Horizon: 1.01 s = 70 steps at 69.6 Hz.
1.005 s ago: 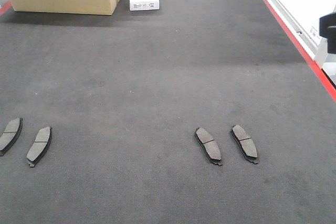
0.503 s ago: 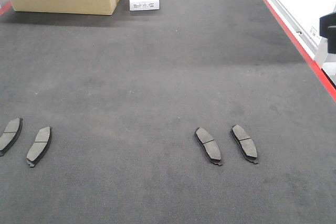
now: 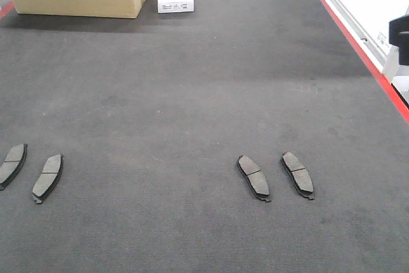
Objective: Move and align brake pads A on conveyor
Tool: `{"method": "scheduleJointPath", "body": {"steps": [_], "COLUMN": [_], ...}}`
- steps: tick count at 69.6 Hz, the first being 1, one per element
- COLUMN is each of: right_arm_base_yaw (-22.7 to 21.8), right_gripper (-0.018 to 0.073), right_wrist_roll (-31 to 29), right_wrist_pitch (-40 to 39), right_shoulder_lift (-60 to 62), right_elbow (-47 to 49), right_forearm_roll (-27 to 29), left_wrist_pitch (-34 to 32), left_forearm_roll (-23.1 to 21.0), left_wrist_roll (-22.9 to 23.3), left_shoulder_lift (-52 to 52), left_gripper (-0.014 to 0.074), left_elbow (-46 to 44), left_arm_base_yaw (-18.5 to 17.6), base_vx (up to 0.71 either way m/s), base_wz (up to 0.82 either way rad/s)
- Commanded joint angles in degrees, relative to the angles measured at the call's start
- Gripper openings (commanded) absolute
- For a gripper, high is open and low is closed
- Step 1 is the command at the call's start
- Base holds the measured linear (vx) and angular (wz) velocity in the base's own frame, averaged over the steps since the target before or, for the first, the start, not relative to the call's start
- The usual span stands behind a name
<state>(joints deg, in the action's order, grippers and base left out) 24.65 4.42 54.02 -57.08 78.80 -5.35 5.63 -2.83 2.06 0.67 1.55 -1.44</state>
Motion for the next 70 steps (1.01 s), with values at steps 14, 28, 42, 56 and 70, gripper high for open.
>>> {"method": "scheduleJointPath", "body": {"steps": [14, 28, 42, 56, 70], "right_arm_base_yaw": [-0.32, -0.32, -0.32, -0.32, -1.97], "right_gripper": [-0.0003, -0.0003, -0.0003, -0.0003, -0.0003], "right_wrist_roll": [0.03, -1.77, -3.14, -3.14, -2.95], "right_wrist_pitch": [-3.59, -3.66, -3.72, -4.59, -17.21], "right_shoulder_lift": [0.56, 0.56, 0.56, 0.56, 5.01], "right_elbow": [1.37, 1.37, 1.37, 1.02, -10.08], "right_forearm_roll": [-0.76, -2.03, -4.28, -4.9, -6.75], "left_wrist_pitch": [-4.14, -4.14, -4.14, -4.14, -4.14], "left_forearm_roll": [-0.11, -0.11, -0.11, -0.11, -0.11], "left_wrist_roll": [-0.04, -0.04, -0.04, -0.04, -0.04], "left_shoulder_lift": [0.73, 0.73, 0.73, 0.73, 0.73], "left_gripper": [-0.0006, -0.0006, -0.0006, -0.0006, -0.0006], "left_elbow": [1.59, 1.59, 1.59, 1.59, 1.59], "left_arm_base_yaw": [0.09, 0.09, 0.09, 0.09, 0.09], "base_vx": [0.0, 0.0, 0.0, 0.0, 0.0], "base_wz": [0.0, 0.0, 0.0, 0.0, 0.0]}}
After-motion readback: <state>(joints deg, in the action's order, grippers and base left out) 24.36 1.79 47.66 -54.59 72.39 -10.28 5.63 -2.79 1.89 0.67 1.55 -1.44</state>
